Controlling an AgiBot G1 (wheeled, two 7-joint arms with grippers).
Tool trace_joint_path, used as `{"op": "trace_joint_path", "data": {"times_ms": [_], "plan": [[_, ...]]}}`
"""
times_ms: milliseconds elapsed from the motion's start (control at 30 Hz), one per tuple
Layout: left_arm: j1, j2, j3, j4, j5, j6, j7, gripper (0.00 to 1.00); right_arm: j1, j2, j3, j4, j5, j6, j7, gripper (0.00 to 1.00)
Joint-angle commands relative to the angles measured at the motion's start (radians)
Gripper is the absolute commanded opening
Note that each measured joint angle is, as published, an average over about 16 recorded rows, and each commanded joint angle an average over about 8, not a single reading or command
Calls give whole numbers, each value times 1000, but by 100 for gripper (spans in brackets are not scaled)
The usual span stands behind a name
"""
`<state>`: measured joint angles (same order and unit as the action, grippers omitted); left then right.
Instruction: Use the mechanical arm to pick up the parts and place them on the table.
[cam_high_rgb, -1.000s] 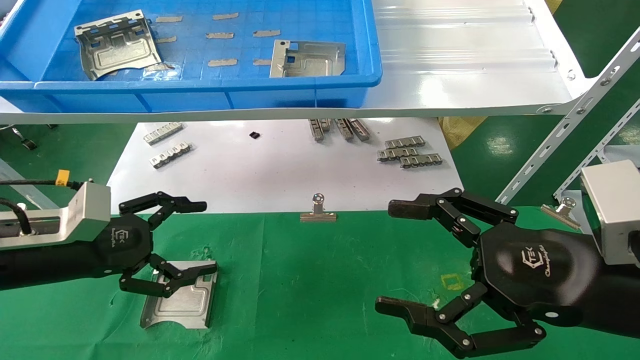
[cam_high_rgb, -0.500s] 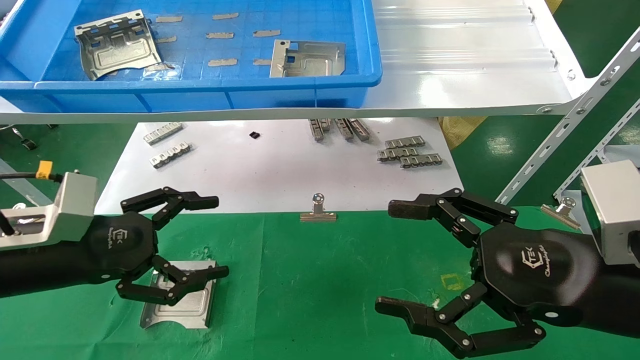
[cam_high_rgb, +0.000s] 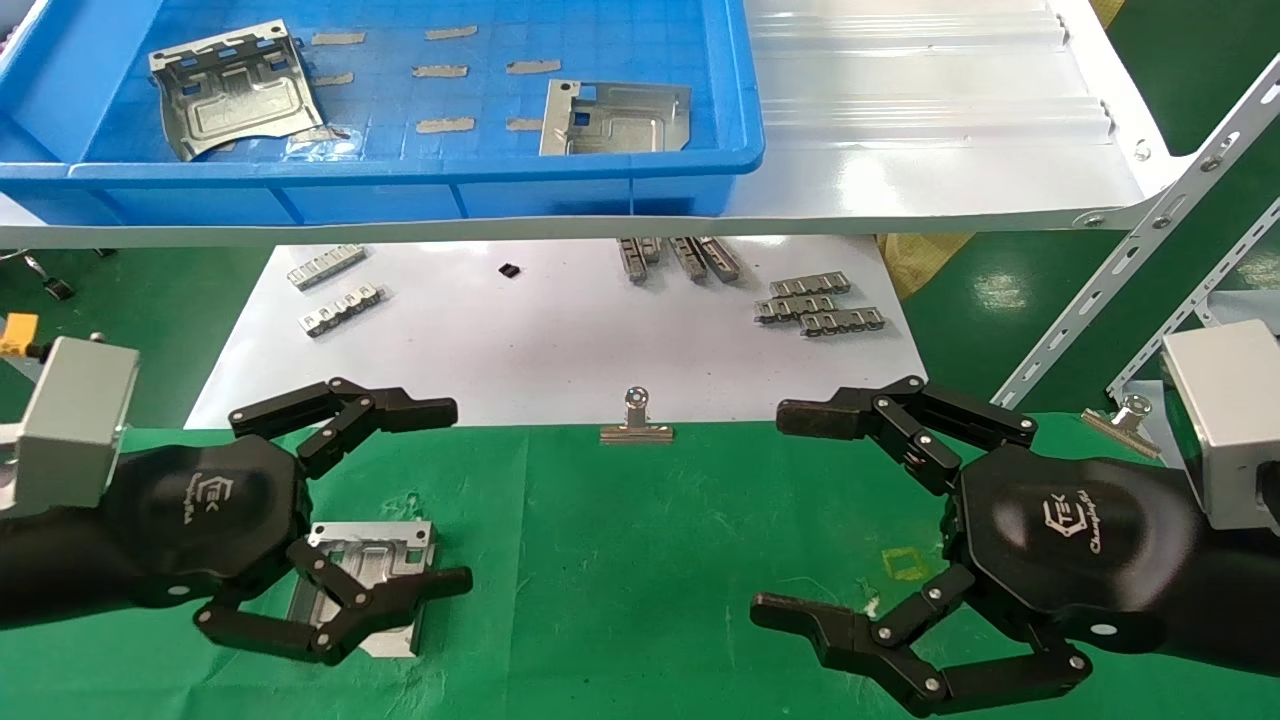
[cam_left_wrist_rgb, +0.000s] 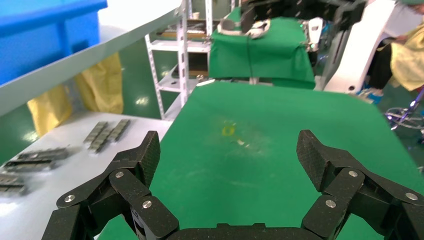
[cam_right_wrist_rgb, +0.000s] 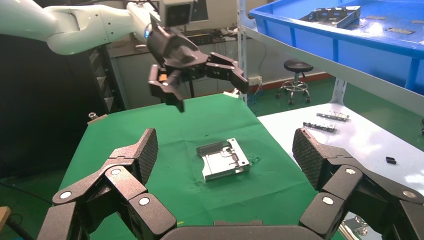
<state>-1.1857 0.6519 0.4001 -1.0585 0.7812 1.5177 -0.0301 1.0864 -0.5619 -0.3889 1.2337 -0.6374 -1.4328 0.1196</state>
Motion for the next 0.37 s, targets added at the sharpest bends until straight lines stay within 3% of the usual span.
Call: {"op": "trace_joint_path", "data": {"times_ms": [33,367], "plan": [[18,-7,-19,-36,-8,-4,-25,100,0,0,0,0,0,0,0,100],[93,-34,-101,-190,-43,-19,-132,100,0,0,0,0,0,0,0,100]]}}
